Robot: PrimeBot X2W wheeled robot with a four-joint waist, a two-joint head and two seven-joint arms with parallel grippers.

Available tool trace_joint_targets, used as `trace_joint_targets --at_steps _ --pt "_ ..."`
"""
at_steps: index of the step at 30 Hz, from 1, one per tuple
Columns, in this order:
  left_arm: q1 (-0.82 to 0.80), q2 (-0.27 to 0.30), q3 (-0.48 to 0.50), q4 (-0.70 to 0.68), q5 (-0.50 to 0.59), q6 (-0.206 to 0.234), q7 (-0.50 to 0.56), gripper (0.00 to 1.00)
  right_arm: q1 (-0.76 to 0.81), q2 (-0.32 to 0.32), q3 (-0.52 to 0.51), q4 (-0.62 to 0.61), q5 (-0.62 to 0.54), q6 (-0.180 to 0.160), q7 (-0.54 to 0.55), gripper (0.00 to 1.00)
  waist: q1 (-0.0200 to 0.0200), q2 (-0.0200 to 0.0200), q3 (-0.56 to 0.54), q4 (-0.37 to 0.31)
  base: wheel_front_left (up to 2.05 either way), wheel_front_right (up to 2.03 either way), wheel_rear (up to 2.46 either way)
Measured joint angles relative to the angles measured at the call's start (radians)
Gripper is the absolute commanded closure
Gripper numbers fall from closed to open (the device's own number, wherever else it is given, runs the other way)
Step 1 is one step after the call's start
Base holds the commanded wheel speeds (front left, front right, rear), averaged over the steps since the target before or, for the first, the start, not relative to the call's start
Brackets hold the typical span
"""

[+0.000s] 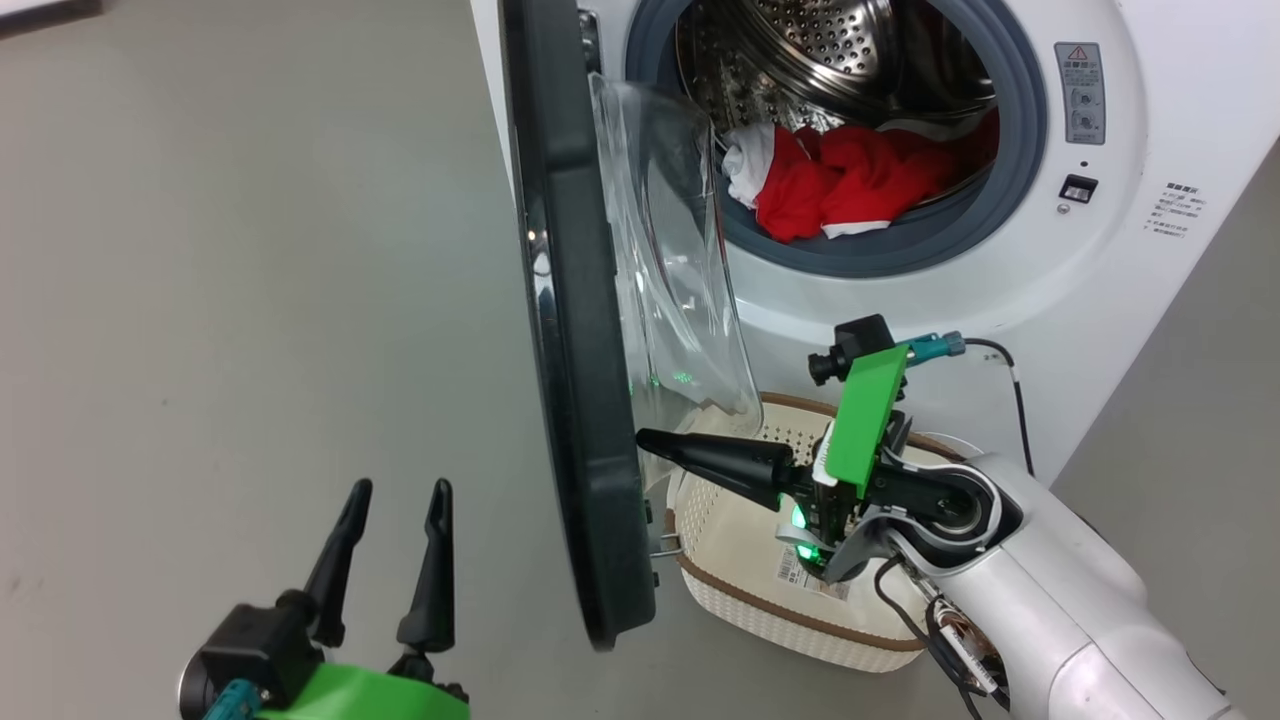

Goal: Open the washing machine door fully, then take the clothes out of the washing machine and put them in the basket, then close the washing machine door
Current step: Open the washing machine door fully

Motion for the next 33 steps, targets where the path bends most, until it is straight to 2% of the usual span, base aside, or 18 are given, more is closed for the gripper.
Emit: trace_joint_targets --at_steps 13,18,19,21,22,23,29,33 --pt "0.014 0.0 0.001 -0.014 -0.001 0.01 0.0 0.0 -0.021 0.0 0.067 0.009 0.063 0.0 -0.032 1.0 0.0 0.0 0.005 0.004 0.0 0.0 0.0" --pt "0.014 0.0 -0.003 -0.011 -0.01 0.009 0.0 0.0 -0.022 0.003 0.067 0.012 0.053 0.0 -0.094 1.0 0.0 0.0 0.002 0.0 0.0 0.0 0.0" --pt "0.014 0.0 -0.004 -0.008 -0.01 0.009 0.0 0.0 -0.022 0.005 0.067 0.012 0.042 0.0 -0.106 0.95 0.0 0.0 0.001 -0.001 0.0 0.0 0.0" --pt "0.014 0.0 -0.006 -0.002 -0.01 0.008 0.0 0.0 -0.022 0.007 0.065 0.013 0.023 0.0 -0.129 0.57 0.0 0.0 -0.002 -0.003 0.0 0.0 0.0" --pt "0.014 0.0 -0.006 0.0 -0.01 0.008 0.0 0.0 -0.022 0.009 0.064 0.014 0.007 0.0 -0.145 0.15 0.0 0.0 -0.004 -0.004 0.0 0.0 0.0" --pt "0.014 0.0 -0.007 0.002 -0.01 0.008 0.0 0.0 -0.021 0.01 0.064 0.014 -0.022 0.0 -0.158 0.0 0.0 0.0 -0.006 -0.006 0.0 0.0 0.0" --pt "0.012 0.0 -0.009 0.02 -0.018 0.004 0.0 0.0 0.001 -0.007 0.056 -0.048 -0.181 0.0 -0.25 0.0 0.0 0.0 -0.016 -0.015 0.0 0.0 0.0" --pt "0.012 0.001 -0.009 0.034 -0.018 0.003 0.0 0.0 0.052 -0.063 0.081 -0.108 -0.342 0.0 -0.371 0.0 0.0 0.0 -0.024 -0.02 0.0 0.0 0.0"
